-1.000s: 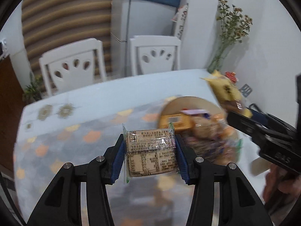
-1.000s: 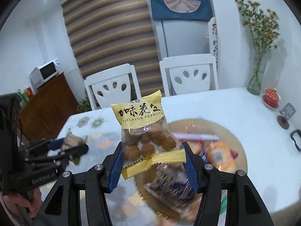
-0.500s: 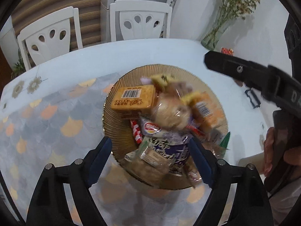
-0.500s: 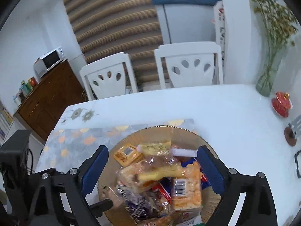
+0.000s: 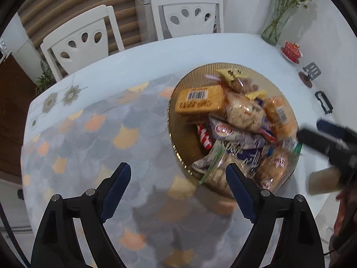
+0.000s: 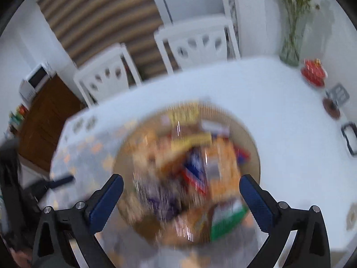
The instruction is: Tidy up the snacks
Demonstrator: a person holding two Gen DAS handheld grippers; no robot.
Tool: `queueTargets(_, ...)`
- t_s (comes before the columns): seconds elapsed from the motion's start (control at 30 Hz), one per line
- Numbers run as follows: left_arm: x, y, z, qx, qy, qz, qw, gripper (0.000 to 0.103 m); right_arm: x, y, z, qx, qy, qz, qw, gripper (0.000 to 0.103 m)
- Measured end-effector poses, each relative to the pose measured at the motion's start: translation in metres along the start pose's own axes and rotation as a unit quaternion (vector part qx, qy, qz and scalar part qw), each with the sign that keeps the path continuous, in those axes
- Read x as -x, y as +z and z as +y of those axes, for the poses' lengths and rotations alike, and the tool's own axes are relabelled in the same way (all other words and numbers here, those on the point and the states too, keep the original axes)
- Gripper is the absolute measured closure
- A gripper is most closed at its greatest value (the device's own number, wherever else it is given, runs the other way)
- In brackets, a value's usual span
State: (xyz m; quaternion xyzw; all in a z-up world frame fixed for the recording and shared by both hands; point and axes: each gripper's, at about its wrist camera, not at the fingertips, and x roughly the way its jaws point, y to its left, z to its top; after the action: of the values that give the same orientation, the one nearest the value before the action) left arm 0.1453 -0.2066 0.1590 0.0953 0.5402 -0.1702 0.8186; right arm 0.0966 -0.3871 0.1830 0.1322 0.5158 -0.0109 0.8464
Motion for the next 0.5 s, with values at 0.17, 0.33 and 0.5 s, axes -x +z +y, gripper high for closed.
queueTargets(0.17,-0.011,-0.004,-0.003,-0.005,0.010,0.019,0.9998,0.014,-0.016,-0.034,0.002,-0.011,-0.028,0.062,0.998,0.000)
queueTargets(0.33,-0.009,-0.006,-0.009,-0.002,0.021,0.004,0.9998,0.014,-0.019,-0.045,0.001,-0.012,-0.029,0.073,0.997,0.000)
queueTargets(0.5,-0.009,-0.006,-0.013,-0.004,0.018,0.004,0.9998,0.014,-0.013,-0.044,-0.004,-0.021,-0.027,0.060,0.998,0.000)
